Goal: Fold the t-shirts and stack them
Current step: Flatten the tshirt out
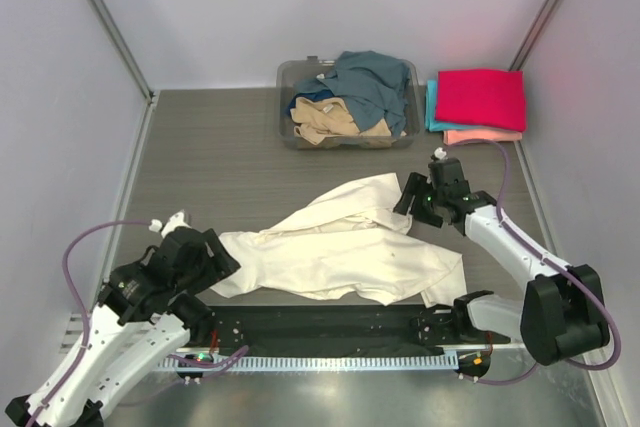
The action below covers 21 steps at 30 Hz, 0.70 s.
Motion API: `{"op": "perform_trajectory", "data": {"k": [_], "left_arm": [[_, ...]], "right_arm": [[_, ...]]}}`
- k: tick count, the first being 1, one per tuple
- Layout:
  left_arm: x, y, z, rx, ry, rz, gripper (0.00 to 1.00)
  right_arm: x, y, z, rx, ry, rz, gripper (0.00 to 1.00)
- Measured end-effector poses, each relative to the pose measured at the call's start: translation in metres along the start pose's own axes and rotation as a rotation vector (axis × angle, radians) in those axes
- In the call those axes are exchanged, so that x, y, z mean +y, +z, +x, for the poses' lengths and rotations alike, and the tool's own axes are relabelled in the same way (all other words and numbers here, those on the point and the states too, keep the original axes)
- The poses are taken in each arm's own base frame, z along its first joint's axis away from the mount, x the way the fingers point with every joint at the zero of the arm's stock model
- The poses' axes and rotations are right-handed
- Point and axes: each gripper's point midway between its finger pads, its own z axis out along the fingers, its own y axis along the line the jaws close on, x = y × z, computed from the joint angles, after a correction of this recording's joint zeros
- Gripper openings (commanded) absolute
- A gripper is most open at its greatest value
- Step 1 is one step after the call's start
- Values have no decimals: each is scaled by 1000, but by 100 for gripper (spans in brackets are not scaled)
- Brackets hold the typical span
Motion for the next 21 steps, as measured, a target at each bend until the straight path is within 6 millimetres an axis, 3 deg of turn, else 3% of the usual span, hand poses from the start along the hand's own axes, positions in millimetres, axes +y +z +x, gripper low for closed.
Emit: {"op": "perform_trajectory", "data": {"k": [4, 7, 12, 21], "left_arm": [[-10, -16, -16, -49, 37, 33, 73], [-9, -17, -16, -52, 54, 33, 73], [-8, -22, -18, -81, 48, 71, 75], [-8, -24, -19, -96, 44, 87, 75]], "right_arm": [[12, 1, -31, -46, -15, 14, 61], [16, 18, -43, -35, -24, 32, 58], [6, 41, -32, 31, -25, 72, 57], [8, 46, -32, 31, -25, 62, 57]]}}
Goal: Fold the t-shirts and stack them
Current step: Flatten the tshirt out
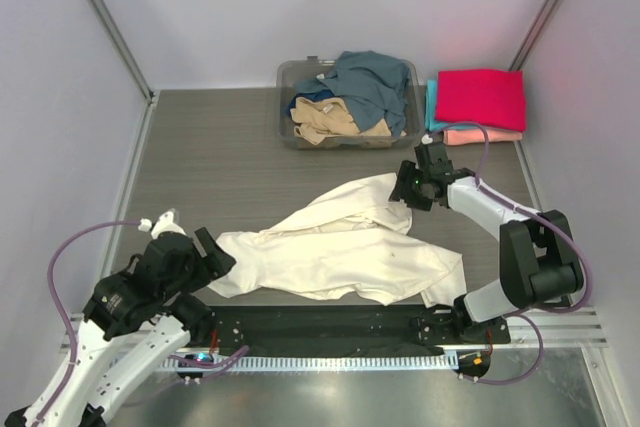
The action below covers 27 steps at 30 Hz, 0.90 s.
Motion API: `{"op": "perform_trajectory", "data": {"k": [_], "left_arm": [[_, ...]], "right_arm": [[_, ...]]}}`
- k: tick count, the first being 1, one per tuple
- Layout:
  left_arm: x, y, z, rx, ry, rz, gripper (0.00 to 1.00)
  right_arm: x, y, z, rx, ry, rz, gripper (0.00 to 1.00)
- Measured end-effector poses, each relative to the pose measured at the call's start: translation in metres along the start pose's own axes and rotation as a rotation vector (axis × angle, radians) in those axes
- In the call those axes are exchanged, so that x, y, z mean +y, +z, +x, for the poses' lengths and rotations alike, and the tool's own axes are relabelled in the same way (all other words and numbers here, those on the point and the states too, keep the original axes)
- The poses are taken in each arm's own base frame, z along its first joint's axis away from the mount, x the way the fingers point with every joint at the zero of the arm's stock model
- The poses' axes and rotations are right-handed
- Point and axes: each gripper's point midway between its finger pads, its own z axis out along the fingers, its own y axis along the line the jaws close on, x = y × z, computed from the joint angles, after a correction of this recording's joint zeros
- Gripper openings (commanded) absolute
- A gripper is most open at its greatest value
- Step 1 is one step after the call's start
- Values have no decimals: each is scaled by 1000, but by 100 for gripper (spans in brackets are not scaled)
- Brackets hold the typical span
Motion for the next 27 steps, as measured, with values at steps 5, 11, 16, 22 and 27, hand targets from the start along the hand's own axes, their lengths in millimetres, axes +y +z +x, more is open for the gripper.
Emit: {"op": "perform_trajectory", "data": {"k": [5, 11, 16, 22, 27], "left_arm": [[2, 1, -2, -7, 1, -9, 75], [3, 2, -1, -4, 0, -11, 75], [3, 3, -2, -2, -7, -10, 75], [2, 3, -1, 0, 2, -1, 75], [1, 3, -1, 4, -1, 7, 75]], "right_arm": [[-3, 7, 4, 18, 1, 12, 57], [13, 5, -23, -20, -17, -12, 69], [46, -5, -99, -162, -3, -75, 86], [67, 7, -166, -248, 69, -101, 86], [70, 43, -172, -189, 124, -82, 86]]}}
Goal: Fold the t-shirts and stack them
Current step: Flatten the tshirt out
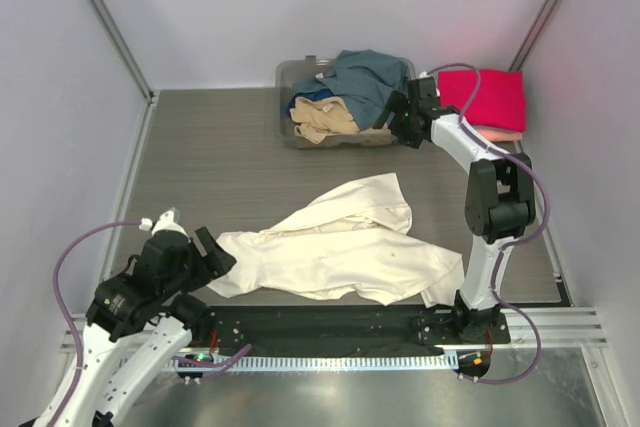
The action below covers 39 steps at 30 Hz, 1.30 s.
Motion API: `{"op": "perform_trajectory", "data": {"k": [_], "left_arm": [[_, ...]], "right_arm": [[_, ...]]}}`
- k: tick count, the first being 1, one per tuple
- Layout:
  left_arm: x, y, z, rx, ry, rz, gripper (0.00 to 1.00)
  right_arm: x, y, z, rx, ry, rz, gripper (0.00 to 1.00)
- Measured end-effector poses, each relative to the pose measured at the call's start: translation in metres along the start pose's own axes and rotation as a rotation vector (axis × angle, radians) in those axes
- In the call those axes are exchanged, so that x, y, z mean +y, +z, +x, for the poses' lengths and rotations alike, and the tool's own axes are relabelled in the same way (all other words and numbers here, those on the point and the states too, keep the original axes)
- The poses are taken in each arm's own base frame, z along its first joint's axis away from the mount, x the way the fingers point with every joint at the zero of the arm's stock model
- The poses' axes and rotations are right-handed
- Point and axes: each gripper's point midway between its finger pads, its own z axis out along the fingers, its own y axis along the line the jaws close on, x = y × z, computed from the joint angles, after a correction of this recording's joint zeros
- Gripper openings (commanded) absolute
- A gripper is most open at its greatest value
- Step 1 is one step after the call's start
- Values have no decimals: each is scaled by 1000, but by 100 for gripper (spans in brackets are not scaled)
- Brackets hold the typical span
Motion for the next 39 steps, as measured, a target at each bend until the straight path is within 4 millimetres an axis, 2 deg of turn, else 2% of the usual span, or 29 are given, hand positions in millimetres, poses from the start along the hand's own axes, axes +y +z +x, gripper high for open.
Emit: {"op": "perform_trajectory", "data": {"k": [6, 9, 10, 11, 12, 14, 15, 20, 24, 29, 34, 36, 39], "left_arm": [[-1, -1, 0, -5, 3, 12, 76], [-1, -2, -1, -9, 8, 19, 76], [-2, -2, -1, -9, 10, 22, 76], [-2, -2, -1, -8, 10, 24, 76], [-2, -1, -1, -8, 7, 24, 76], [-2, 0, -1, -9, -1, 23, 76], [-2, 0, -1, -8, -3, 21, 76], [-3, 0, -1, -7, 4, 31, 75], [-4, 0, -2, -8, 5, 38, 76], [-5, -1, -2, -12, 5, 46, 76], [-5, -3, -2, -25, 3, 61, 76], [-6, -3, -2, -28, 2, 64, 76], [-6, -4, -2, -29, 5, 67, 76]], "right_arm": [[-7, 24, 20, 76, 71, 25, 86], [-6, 24, 21, 79, 82, 21, 79], [-6, 24, 21, 80, 83, 20, 71], [-6, 25, 21, 83, 87, 22, 46], [-4, 27, 22, 87, 106, 22, 30], [8, 30, 15, 86, 176, 4, 7], [13, 32, 12, 93, 212, 4, 1], [37, 41, 15, 142, 277, 18, 1], [76, 52, 34, 163, 267, 6, 1], [149, 64, 71, 210, 239, -59, 1], [234, 75, 129, 274, 231, -189, 1], [270, 76, 153, 293, 240, -300, 2], [341, 69, 191, 305, 198, -593, 53]]}}
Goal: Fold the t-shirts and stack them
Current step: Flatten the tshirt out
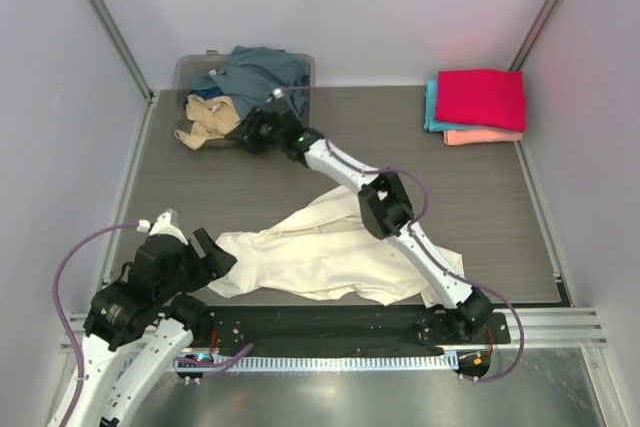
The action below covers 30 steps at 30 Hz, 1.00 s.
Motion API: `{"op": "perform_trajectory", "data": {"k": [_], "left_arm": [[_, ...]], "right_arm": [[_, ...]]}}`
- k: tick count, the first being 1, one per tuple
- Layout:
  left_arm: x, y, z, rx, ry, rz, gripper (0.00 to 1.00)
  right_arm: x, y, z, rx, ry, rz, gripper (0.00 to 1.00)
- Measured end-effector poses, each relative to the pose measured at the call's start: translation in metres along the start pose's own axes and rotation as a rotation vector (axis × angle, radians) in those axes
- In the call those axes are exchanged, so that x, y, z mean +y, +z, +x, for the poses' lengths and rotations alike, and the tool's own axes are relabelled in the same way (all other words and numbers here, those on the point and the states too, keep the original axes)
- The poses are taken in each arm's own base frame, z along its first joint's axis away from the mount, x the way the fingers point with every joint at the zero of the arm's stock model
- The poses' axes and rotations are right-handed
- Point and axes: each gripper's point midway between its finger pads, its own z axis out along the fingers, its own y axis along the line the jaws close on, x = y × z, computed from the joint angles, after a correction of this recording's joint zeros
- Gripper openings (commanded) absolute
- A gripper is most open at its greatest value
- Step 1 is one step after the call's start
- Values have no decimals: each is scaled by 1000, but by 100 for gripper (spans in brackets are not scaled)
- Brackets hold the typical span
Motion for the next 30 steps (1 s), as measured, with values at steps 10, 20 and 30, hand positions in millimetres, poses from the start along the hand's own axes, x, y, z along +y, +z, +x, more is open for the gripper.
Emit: {"op": "perform_trajectory", "data": {"k": [10, 20, 30], "left_arm": [[-1, 0, 1, 4, 0, 4, 76], [-1, -1, 1, 0, -1, 7, 76], [-1, -1, 0, 3, -5, 10, 76]], "right_arm": [[39, -3, 76, 156, -268, -345, 88], [21, -169, -113, -130, -408, -189, 91], [-67, -188, -215, -296, -364, 22, 90]]}}
